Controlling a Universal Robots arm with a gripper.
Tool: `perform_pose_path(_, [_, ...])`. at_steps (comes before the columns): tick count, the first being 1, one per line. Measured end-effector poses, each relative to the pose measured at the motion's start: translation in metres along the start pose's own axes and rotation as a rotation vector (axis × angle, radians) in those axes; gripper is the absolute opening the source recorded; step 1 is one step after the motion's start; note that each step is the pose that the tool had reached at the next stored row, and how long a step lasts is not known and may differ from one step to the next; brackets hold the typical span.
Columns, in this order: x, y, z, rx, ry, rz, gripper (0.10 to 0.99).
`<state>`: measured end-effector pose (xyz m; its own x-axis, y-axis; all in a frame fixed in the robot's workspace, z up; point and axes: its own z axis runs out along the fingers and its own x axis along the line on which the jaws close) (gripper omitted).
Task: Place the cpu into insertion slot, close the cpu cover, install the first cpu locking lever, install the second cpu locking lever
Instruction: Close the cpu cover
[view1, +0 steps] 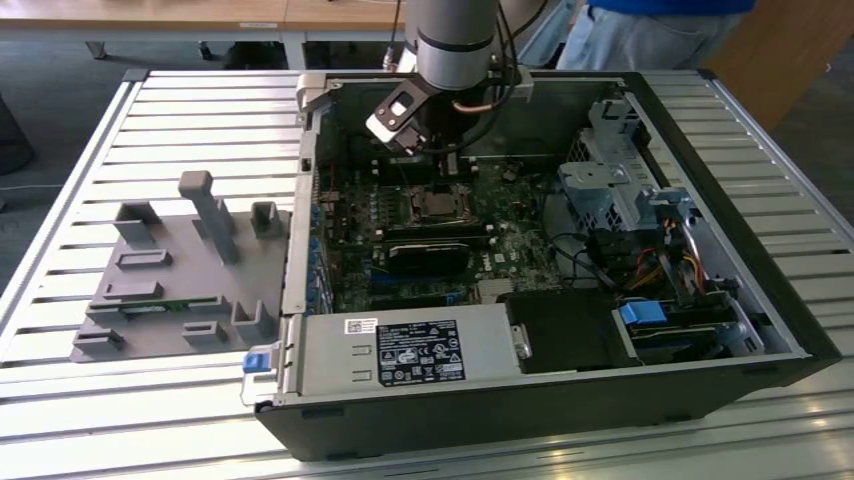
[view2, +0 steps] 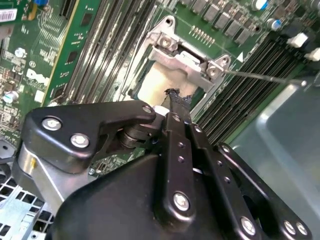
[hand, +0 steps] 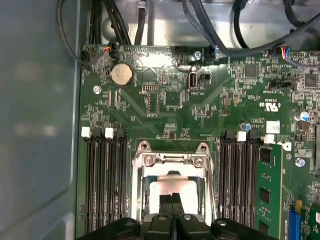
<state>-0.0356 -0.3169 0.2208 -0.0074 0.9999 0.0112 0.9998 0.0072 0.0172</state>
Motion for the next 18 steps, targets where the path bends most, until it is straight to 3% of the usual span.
perform_pose_path(9, [0.0001, -0.0112, 0.0043, 0.000, 0.0000, 0.000, 0.106])
perform_pose_path(18, [0.0000, -0.0193, 0.0146, 0.000, -0.0013, 0.000, 0.106])
